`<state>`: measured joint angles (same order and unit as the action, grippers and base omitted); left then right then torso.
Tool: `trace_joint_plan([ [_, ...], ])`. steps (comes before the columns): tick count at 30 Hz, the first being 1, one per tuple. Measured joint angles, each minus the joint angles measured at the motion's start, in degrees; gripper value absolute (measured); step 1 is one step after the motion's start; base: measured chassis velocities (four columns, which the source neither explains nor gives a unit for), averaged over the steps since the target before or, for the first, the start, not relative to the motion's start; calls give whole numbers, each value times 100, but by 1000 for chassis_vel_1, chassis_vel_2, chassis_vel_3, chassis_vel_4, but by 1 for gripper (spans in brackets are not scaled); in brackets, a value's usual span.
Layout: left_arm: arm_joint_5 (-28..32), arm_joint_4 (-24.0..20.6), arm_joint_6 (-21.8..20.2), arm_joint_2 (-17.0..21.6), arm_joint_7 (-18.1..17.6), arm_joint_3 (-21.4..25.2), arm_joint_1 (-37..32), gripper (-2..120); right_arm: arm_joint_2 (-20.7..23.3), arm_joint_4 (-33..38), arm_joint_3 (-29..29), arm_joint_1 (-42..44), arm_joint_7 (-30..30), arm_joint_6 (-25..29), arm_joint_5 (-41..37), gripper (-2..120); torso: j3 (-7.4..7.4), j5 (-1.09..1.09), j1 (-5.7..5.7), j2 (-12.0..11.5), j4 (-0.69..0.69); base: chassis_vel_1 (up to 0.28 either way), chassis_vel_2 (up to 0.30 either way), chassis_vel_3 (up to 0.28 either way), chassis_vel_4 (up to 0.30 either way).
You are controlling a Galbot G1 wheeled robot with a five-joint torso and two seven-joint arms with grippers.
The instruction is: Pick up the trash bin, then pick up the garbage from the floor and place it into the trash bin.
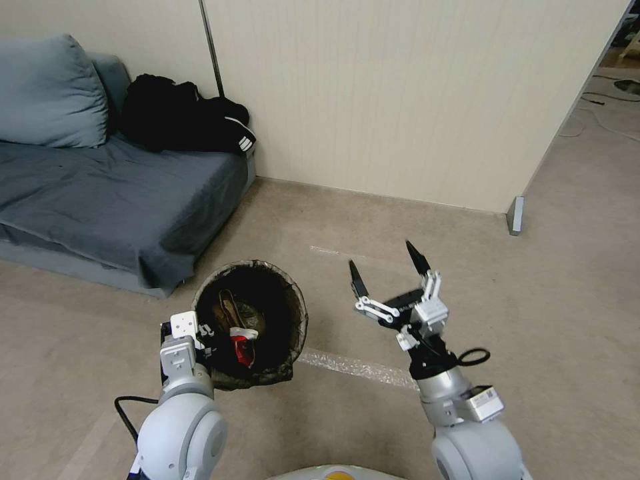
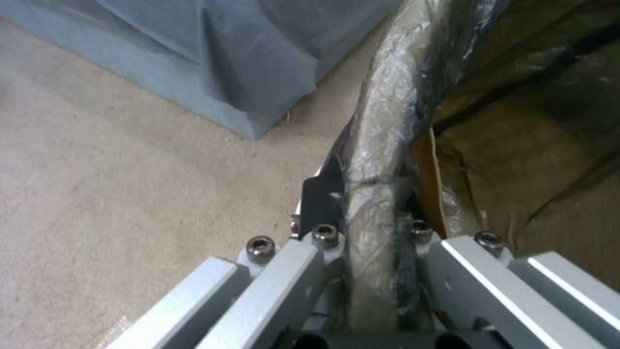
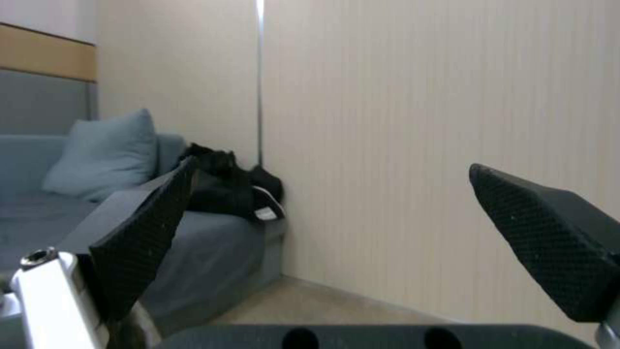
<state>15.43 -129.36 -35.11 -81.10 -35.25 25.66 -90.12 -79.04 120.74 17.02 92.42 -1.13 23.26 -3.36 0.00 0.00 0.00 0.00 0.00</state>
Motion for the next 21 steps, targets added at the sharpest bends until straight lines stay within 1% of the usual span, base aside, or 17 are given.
trace_joint_plan([
  [7, 35, 0, 20, 0, -25, 11, 3, 0, -115, -383, 32, -18, 55, 175, 2, 100, 0, 0, 0, 0, 0, 0, 0, 0, 0],
  [21, 95, -51, 20, -14, -55, 11, 36, 0, -175, -751, -40, -256, 182, 244, -7, 100, 0, 0, 0, 0, 0, 9, 5, 6, 9],
])
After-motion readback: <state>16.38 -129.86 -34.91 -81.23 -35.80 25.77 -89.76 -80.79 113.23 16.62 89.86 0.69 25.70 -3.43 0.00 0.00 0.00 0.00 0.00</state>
